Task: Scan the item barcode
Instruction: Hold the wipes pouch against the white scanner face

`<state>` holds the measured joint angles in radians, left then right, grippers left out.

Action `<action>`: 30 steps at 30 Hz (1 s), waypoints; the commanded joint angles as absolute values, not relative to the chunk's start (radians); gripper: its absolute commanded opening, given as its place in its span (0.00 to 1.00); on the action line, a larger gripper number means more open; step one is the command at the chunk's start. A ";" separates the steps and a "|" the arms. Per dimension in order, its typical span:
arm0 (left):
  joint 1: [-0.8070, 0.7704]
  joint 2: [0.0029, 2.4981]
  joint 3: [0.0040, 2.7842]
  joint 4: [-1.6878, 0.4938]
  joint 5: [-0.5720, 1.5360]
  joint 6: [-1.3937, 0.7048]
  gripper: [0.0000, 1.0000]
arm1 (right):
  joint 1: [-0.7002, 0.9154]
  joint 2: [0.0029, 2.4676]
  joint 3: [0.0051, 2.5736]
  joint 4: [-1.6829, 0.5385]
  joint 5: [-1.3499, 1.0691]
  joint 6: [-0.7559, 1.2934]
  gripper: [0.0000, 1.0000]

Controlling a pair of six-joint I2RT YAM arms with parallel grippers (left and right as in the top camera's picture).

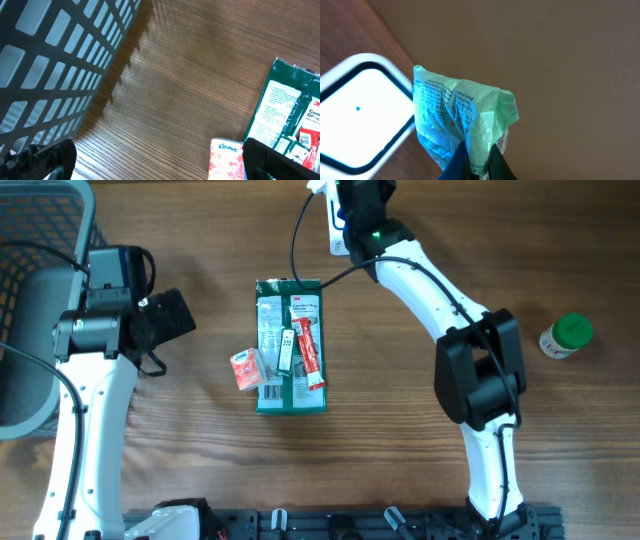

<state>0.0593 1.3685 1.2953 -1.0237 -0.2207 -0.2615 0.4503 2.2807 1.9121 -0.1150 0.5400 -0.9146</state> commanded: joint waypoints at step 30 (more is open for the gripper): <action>0.064 1.356 1.311 -1.021 -0.236 -0.270 1.00 | 0.494 2.303 1.919 -0.418 0.348 -0.804 0.04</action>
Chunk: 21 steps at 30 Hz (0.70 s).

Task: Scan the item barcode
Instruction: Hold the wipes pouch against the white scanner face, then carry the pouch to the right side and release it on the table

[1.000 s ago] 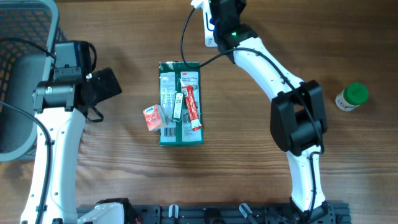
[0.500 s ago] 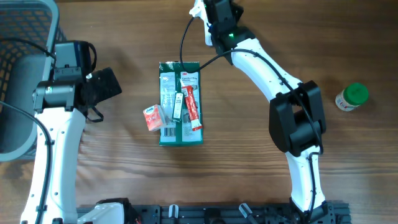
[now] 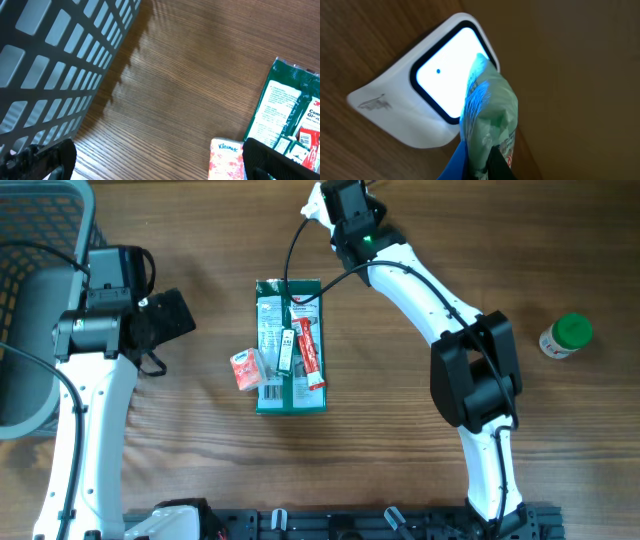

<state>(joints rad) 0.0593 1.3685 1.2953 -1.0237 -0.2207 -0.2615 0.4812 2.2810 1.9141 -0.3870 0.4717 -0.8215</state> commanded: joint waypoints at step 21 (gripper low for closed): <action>0.064 1.356 1.311 -1.021 -0.236 -0.270 1.00 | 0.384 1.935 1.920 -0.615 0.215 -0.454 0.04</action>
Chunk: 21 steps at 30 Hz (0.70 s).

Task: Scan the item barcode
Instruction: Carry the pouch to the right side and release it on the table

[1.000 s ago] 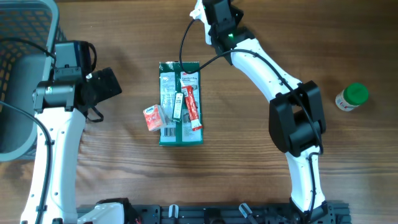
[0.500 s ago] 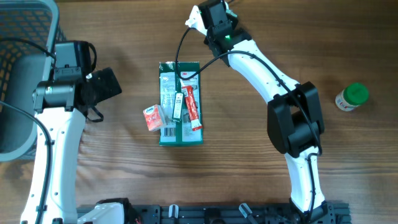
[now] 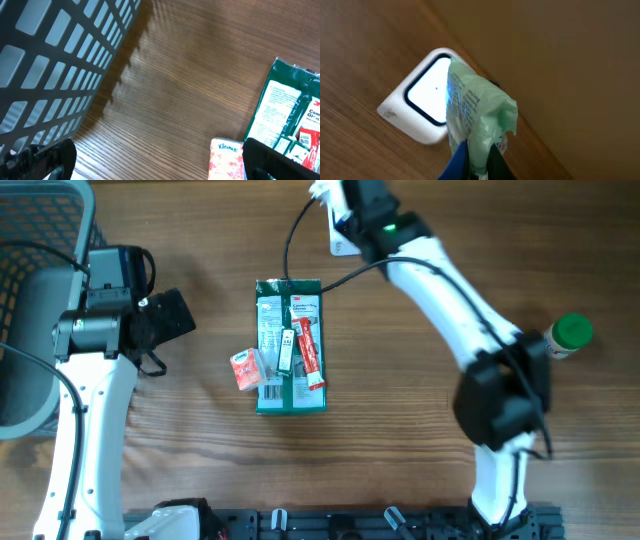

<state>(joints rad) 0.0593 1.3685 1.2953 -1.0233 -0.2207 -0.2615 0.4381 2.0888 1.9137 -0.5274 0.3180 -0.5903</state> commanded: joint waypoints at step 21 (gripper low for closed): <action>0.064 1.356 1.311 -1.021 -0.236 -0.270 1.00 | 0.024 1.928 1.501 -1.068 0.188 -0.140 0.40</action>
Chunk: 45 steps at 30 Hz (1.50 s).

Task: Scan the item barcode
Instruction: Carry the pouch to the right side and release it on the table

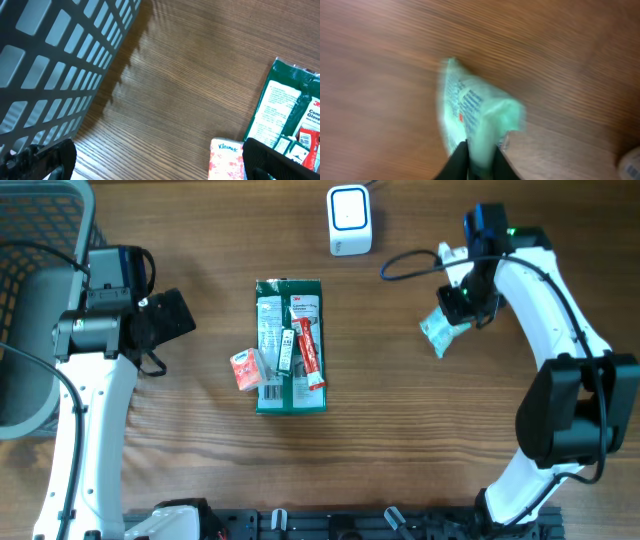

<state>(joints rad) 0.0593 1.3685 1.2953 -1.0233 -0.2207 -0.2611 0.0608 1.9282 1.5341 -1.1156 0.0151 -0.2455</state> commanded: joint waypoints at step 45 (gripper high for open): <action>0.064 1.356 1.311 -1.021 -0.236 -0.270 1.00 | 0.093 1.939 1.248 -0.887 0.194 0.272 0.34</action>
<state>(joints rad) 0.0593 1.3685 1.2953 -1.0237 -0.2207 -0.2615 0.1116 1.9293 1.2331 -0.8719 0.1490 0.3183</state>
